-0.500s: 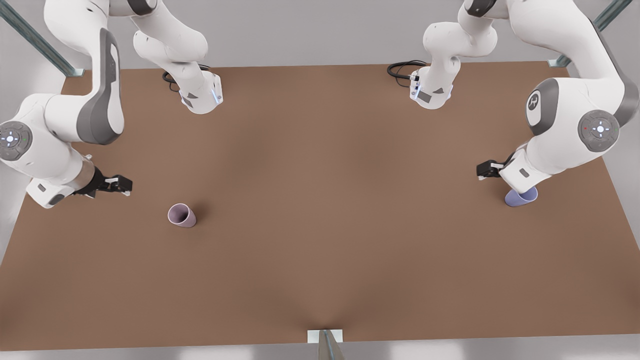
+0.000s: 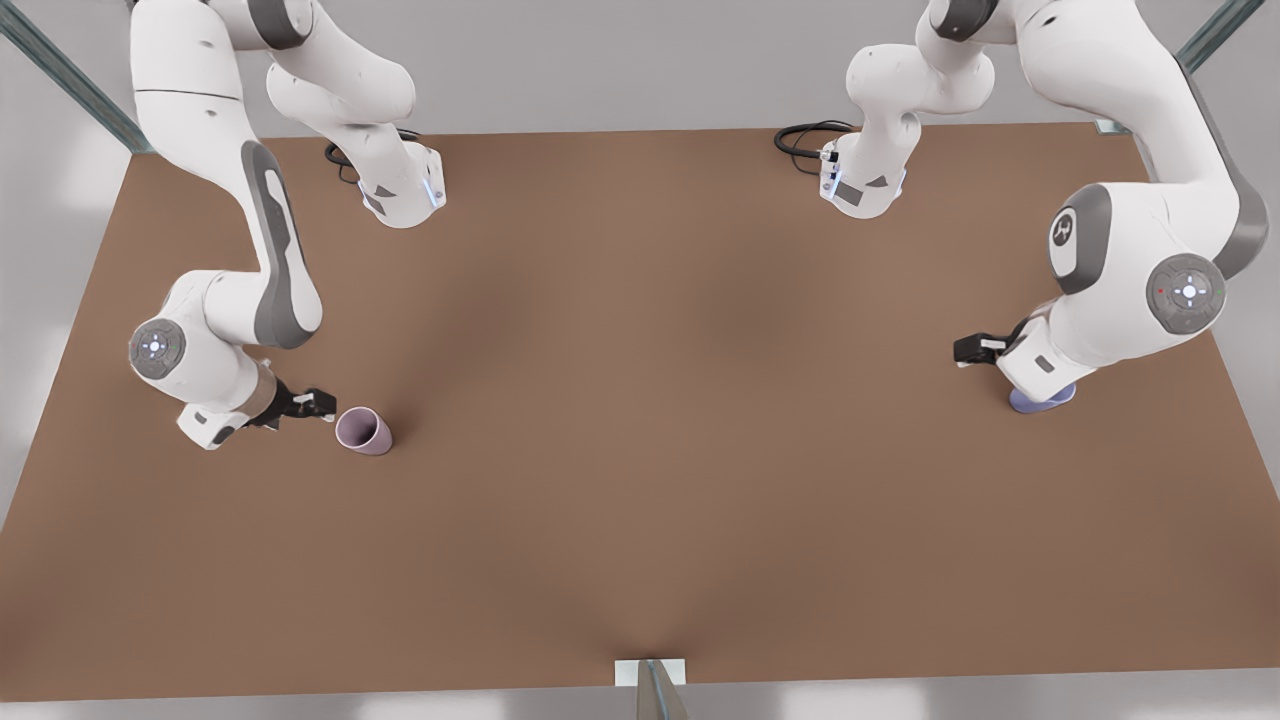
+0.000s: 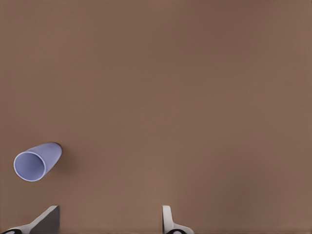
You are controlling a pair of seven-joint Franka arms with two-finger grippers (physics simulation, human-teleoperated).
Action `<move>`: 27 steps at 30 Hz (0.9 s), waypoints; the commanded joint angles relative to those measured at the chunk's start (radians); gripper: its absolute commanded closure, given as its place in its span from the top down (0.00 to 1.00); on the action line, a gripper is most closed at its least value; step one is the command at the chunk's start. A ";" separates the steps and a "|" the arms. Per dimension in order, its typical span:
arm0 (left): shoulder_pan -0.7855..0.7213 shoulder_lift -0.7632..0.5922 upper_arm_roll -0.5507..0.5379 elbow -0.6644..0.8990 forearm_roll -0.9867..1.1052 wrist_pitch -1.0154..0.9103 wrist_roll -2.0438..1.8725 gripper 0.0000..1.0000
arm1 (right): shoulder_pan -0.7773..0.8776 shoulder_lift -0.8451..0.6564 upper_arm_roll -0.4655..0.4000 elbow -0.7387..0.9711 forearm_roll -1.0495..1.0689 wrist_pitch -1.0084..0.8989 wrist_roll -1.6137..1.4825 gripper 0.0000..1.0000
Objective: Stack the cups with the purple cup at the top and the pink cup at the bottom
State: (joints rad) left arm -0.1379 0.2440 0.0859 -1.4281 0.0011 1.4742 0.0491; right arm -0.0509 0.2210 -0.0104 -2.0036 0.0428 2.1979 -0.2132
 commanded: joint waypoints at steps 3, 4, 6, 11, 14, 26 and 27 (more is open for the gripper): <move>0.001 0.009 0.002 0.002 -0.001 0.000 0.000 1.00 | 0.000 0.021 0.001 -0.023 0.000 0.034 0.002 1.00; 0.001 0.009 0.002 0.000 -0.001 -0.002 0.000 1.00 | 0.009 0.035 0.001 -0.040 0.000 0.082 0.002 1.00; 0.001 0.015 0.009 0.002 -0.001 -0.002 0.002 1.00 | 0.013 0.055 0.000 -0.041 0.000 0.098 0.002 1.00; 0.001 0.024 0.011 0.000 -0.001 0.000 0.003 1.00 | 0.014 0.093 0.000 -0.073 0.002 0.155 0.002 1.00; 0.001 0.028 0.017 0.002 -0.001 0.000 0.005 1.00 | 0.016 0.117 -0.002 -0.078 0.002 0.167 0.000 1.00; 0.003 0.044 0.028 0.005 -0.003 0.002 0.014 1.00 | 0.016 0.178 -0.002 -0.110 0.000 0.266 -0.023 0.45; 0.003 0.046 0.028 0.005 -0.003 0.002 0.014 1.00 | 0.016 0.181 -0.002 -0.110 0.000 0.266 -0.021 0.42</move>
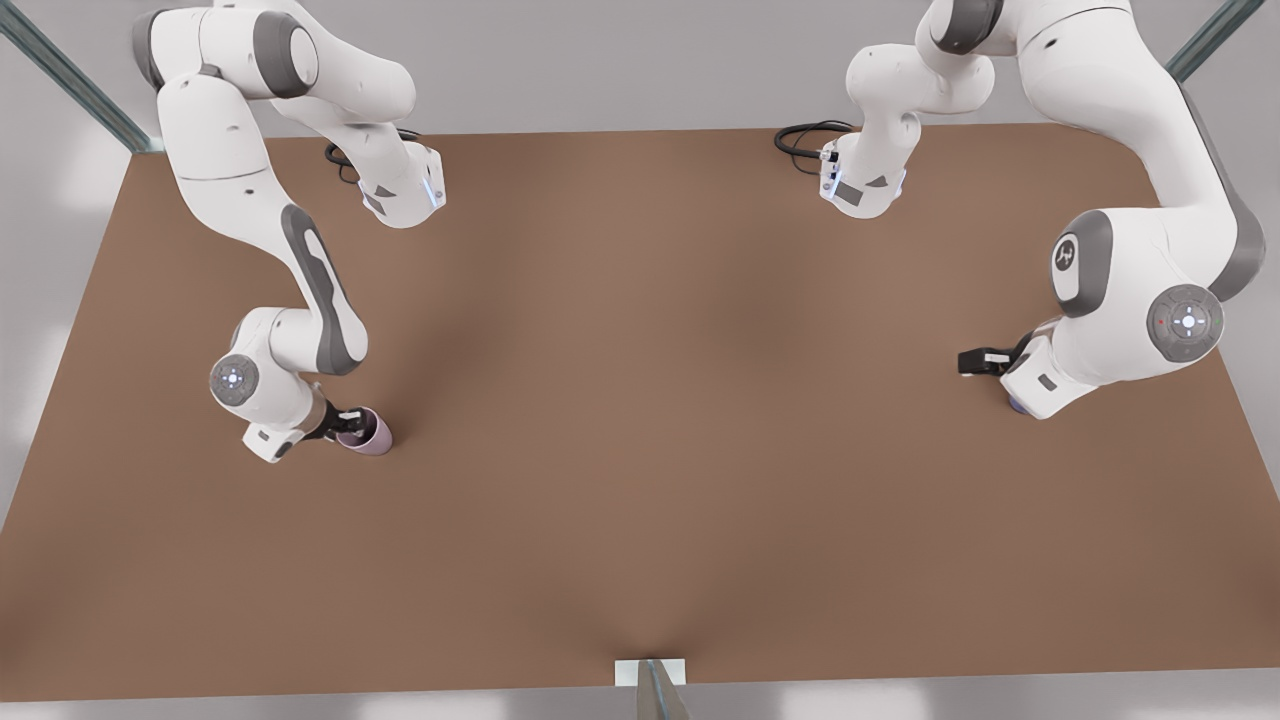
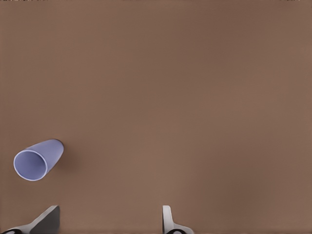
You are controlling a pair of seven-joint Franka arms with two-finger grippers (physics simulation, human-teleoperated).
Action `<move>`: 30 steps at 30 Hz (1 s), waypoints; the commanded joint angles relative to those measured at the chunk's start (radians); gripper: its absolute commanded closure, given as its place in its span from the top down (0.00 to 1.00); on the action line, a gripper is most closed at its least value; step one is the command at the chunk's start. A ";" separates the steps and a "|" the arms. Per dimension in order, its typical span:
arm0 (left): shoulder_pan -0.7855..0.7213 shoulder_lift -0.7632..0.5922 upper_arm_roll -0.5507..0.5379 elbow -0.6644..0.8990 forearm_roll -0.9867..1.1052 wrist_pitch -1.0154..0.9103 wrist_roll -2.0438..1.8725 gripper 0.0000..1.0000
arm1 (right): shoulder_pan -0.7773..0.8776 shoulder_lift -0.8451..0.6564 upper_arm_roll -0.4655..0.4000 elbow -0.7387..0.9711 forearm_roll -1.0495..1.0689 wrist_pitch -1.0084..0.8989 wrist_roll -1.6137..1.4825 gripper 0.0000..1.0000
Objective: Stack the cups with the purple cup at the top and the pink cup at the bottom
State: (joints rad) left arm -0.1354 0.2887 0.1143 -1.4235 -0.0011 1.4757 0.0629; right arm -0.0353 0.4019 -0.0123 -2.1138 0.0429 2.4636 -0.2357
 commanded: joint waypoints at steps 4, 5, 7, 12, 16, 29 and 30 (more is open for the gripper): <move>0.000 0.001 0.002 0.000 0.000 -0.002 0.000 1.00 | 0.000 0.005 0.000 0.002 0.000 0.000 0.001 0.31; 0.000 0.001 0.002 0.000 0.001 -0.002 0.000 1.00 | 0.002 0.006 0.000 0.002 0.000 0.000 0.001 0.25; 0.000 0.001 0.002 0.000 0.001 0.000 0.000 1.00 | 0.003 0.011 0.000 0.003 0.000 0.000 0.004 0.21; 0.000 0.006 0.002 0.002 0.001 0.000 0.000 1.00 | 0.003 0.012 0.002 0.008 0.000 0.000 0.004 0.21; -0.001 0.004 0.002 0.002 0.001 -0.005 -0.002 1.00 | 0.006 0.011 0.002 0.014 0.000 -0.006 0.007 0.21; 0.000 0.003 0.047 0.005 0.001 0.009 0.003 1.00 | 0.325 -0.034 0.133 0.208 0.009 -0.166 0.579 0.21; 0.000 0.003 0.045 0.006 0.001 0.015 0.005 1.00 | 0.394 0.015 0.133 0.313 0.011 -0.216 0.691 0.21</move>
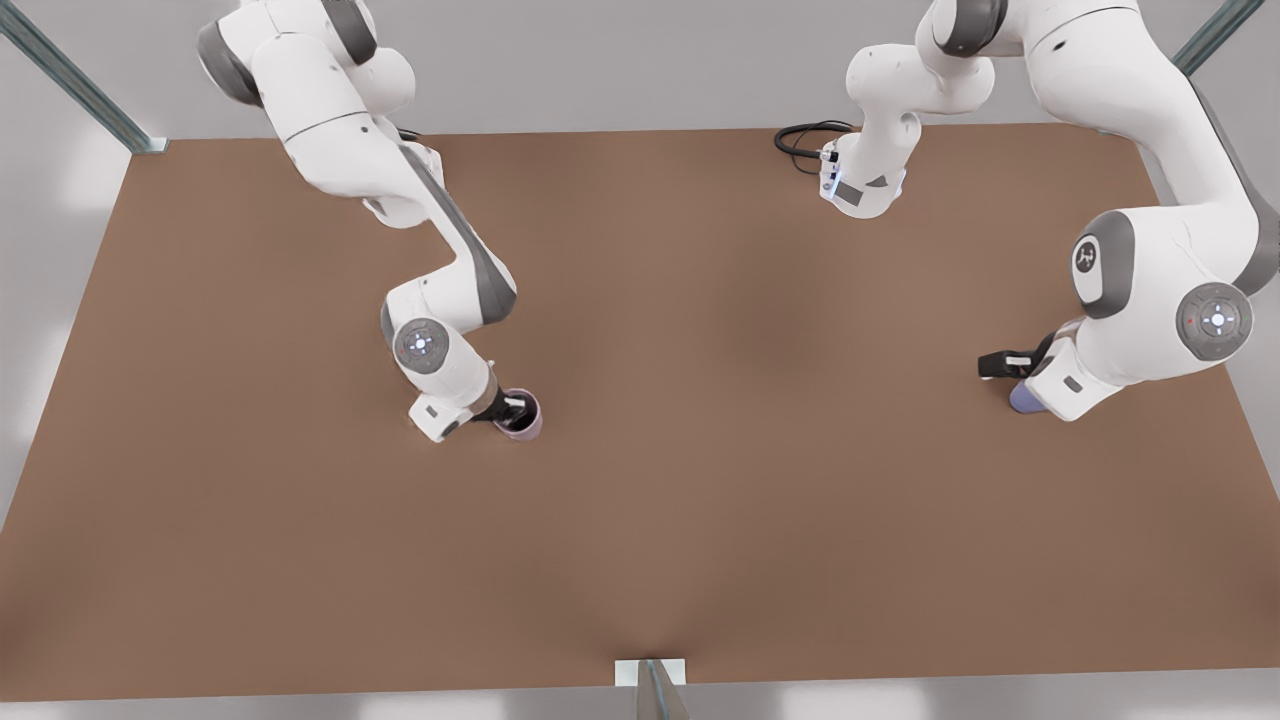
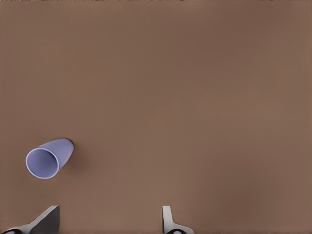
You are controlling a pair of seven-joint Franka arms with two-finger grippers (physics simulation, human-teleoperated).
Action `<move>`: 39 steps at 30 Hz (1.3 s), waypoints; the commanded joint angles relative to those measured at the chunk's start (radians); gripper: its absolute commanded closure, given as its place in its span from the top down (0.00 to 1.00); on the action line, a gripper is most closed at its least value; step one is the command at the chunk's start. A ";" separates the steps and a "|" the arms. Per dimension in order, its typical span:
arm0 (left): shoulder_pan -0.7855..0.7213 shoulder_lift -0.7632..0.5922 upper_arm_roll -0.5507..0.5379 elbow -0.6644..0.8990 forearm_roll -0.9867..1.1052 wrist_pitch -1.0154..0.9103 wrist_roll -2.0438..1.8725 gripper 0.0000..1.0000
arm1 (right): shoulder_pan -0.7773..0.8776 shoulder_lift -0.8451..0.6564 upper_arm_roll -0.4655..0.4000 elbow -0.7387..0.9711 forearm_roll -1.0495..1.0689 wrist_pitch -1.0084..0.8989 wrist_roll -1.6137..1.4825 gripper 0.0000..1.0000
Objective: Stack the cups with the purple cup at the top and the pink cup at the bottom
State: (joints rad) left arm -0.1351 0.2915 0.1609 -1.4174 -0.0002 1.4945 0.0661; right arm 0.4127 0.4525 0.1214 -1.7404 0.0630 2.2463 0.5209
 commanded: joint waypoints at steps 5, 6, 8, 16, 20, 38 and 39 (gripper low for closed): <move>0.020 0.006 0.140 -0.012 -0.001 0.047 0.230 1.00 | 0.258 0.294 -0.002 0.434 -0.009 -0.068 0.390 0.21; 0.087 0.015 0.143 -0.026 -0.003 0.072 0.314 1.00 | 0.297 0.362 -0.002 0.533 -0.012 -0.073 0.465 0.21; 0.172 0.015 0.160 -0.090 -0.009 0.145 0.425 1.00 | 0.362 0.459 -0.012 0.669 -0.022 -0.073 0.547 0.21; 0.244 0.077 0.246 -0.370 -0.175 0.489 0.577 1.00 | 0.405 0.603 -0.069 0.806 -0.020 -0.054 0.584 0.29; 0.282 0.133 0.249 -0.431 -0.239 0.578 0.644 1.00 | 0.405 0.609 -0.069 0.802 -0.019 -0.048 0.584 0.30; 0.293 0.285 0.247 -0.433 -0.279 0.633 0.658 0.21 | 0.393 0.568 -0.066 0.756 -0.005 -0.037 0.610 0.47; 0.293 0.285 0.247 -0.433 -0.279 0.632 0.658 0.21 | 0.393 0.560 -0.066 0.756 -0.002 -0.044 0.610 0.47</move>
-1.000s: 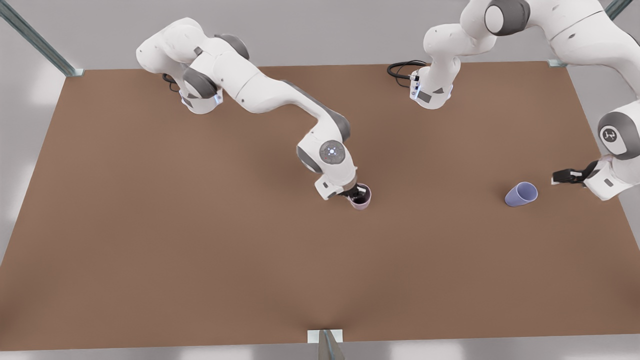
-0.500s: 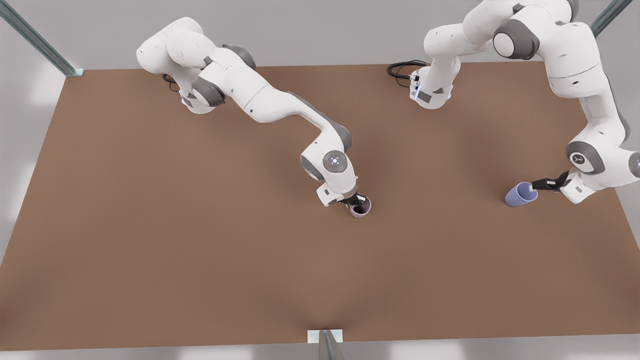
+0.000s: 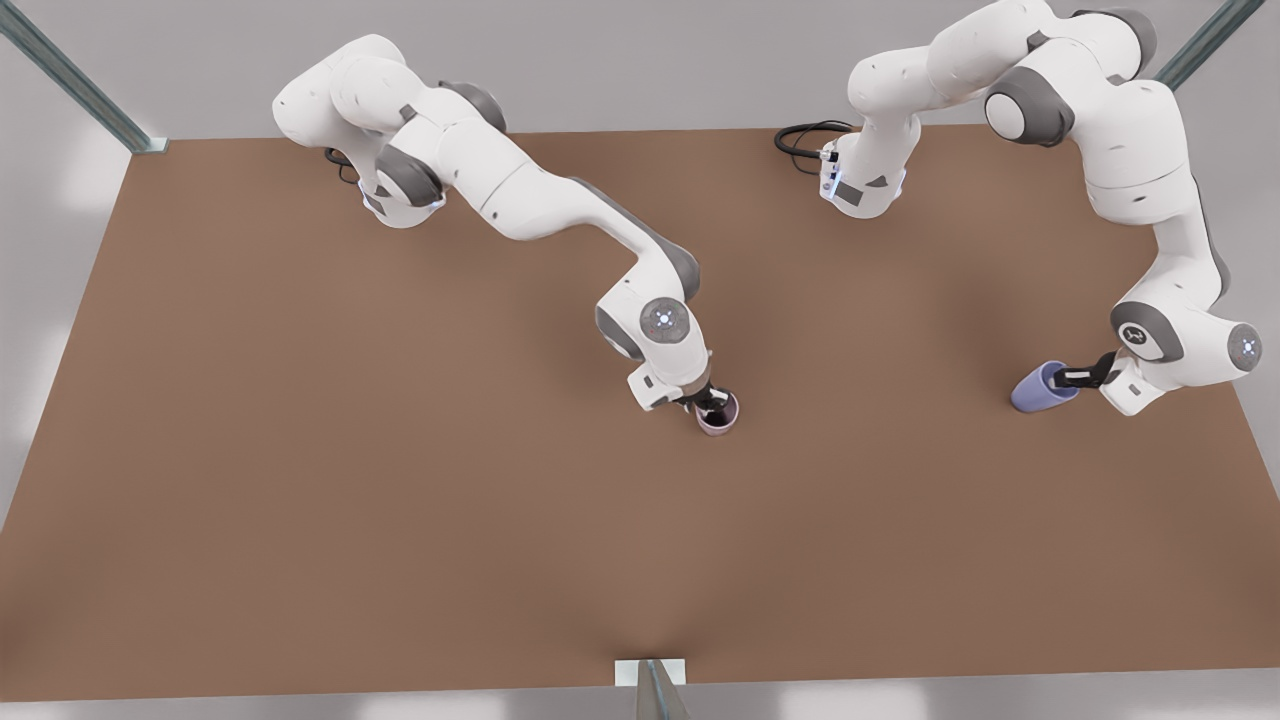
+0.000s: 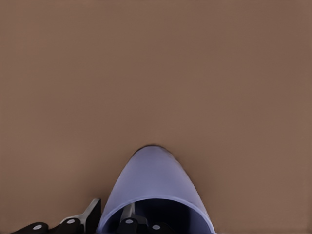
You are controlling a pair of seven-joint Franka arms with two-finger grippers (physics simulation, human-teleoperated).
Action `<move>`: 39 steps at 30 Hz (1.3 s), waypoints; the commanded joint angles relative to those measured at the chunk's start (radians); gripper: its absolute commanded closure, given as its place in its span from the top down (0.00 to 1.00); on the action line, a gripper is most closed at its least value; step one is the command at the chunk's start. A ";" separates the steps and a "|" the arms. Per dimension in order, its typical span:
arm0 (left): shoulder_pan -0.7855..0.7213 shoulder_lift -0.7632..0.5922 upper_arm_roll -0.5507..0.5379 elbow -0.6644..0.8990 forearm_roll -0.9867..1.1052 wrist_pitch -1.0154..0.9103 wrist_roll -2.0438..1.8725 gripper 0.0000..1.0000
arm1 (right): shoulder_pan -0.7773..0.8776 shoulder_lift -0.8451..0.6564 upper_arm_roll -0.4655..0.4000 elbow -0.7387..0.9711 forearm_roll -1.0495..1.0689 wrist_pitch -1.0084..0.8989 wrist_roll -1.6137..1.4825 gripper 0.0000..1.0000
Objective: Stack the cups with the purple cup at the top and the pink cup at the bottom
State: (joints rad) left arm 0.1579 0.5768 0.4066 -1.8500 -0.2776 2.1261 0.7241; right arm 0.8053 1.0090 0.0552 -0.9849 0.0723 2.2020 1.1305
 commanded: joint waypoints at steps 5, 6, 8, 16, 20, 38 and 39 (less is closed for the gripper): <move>0.000 -0.002 -0.003 0.000 0.000 0.000 0.000 0.21 | -0.011 -0.061 -0.003 -0.044 0.029 -0.002 -0.006 0.48; 0.000 -0.005 -0.003 0.000 0.000 0.000 0.000 0.21 | -0.044 -0.108 -0.003 -0.084 0.027 -0.004 -0.017 0.49; -0.001 -0.009 -0.005 0.002 0.000 -0.002 -0.002 0.21 | -0.150 -0.300 -0.005 -0.225 0.032 -0.180 -0.228 0.65; -0.057 -0.189 -0.153 0.052 0.232 -0.144 -0.317 0.21 | -0.719 -0.905 -0.104 -0.525 -0.078 -0.607 -1.130 1.00; -0.139 -0.222 -0.232 0.161 0.233 -0.324 -0.443 0.21 | -0.726 -0.886 -0.109 -0.479 -0.075 -0.591 -1.138 1.00; -0.508 -0.109 -0.577 0.321 0.147 -0.311 -1.445 0.21 | -0.796 -0.799 -0.112 -0.420 -0.068 -0.581 -1.138 1.00; -0.512 -0.095 -0.577 0.328 0.147 -0.293 -1.454 0.21 | -0.798 -0.797 -0.112 -0.420 -0.066 -0.581 -1.138 1.00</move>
State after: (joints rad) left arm -0.3542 0.4867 -0.1704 -1.5203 -0.0765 1.8402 -0.7346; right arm 0.0073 0.2118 -0.0567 -1.4051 0.0061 1.6214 -0.0077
